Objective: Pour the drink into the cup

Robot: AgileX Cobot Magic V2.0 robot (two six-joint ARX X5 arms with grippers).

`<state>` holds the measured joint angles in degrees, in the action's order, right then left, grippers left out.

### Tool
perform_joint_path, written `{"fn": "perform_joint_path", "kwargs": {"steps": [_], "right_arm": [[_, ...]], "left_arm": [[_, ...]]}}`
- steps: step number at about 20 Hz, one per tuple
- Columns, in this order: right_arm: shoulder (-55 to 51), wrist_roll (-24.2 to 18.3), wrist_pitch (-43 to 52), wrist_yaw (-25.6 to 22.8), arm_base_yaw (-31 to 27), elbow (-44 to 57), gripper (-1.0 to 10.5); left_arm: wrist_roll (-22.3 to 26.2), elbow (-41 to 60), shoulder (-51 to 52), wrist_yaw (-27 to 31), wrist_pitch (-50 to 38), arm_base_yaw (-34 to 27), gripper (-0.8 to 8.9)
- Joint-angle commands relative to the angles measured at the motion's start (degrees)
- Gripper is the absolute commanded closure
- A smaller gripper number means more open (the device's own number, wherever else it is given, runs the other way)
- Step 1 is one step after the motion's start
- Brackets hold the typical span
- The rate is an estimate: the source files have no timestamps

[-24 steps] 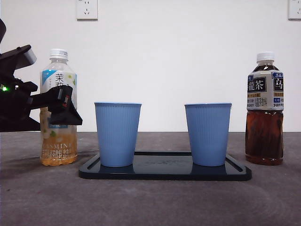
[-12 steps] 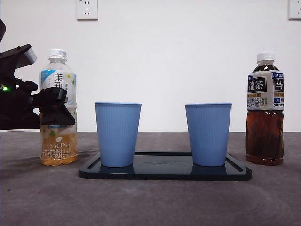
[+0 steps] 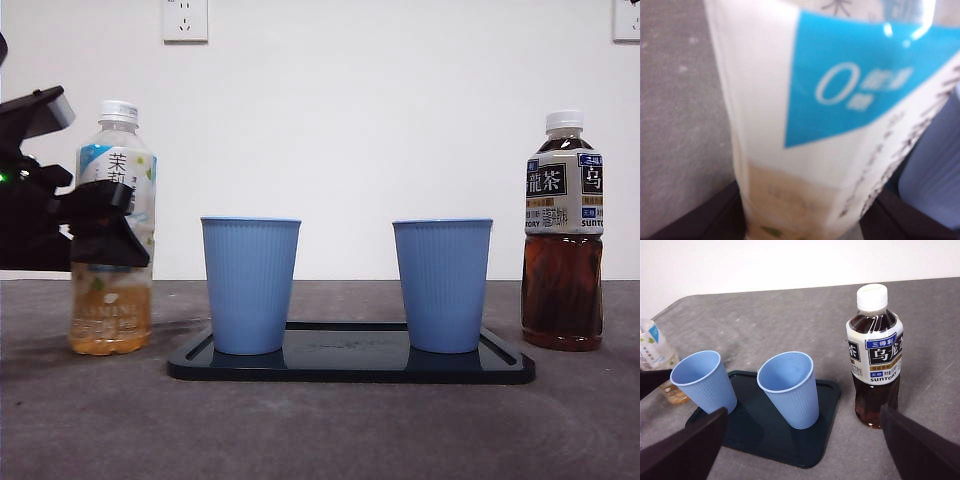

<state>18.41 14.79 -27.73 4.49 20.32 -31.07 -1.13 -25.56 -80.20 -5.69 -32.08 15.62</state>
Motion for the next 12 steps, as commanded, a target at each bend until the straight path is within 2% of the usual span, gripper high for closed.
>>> {"fn": "perform_joint_path", "kwargs": {"steps": [1, 9, 12], "right_arm": [[0.07, -0.92, 0.39, 0.00, 0.35, -0.87, 4.6], [0.07, -1.88, 0.35, 0.02, 0.35, -0.87, 4.6], [0.07, -1.99, 0.26, 0.02, 0.35, -0.87, 4.6]], "left_arm": [[4.94, -3.50, 3.23, 0.17, 3.89, 0.15, 5.78], [17.77, -14.03, 11.80, 3.72, 26.82, 0.17, 5.78], [23.63, -18.18, 14.01, 6.97, 35.56, 0.17, 5.78]]}}
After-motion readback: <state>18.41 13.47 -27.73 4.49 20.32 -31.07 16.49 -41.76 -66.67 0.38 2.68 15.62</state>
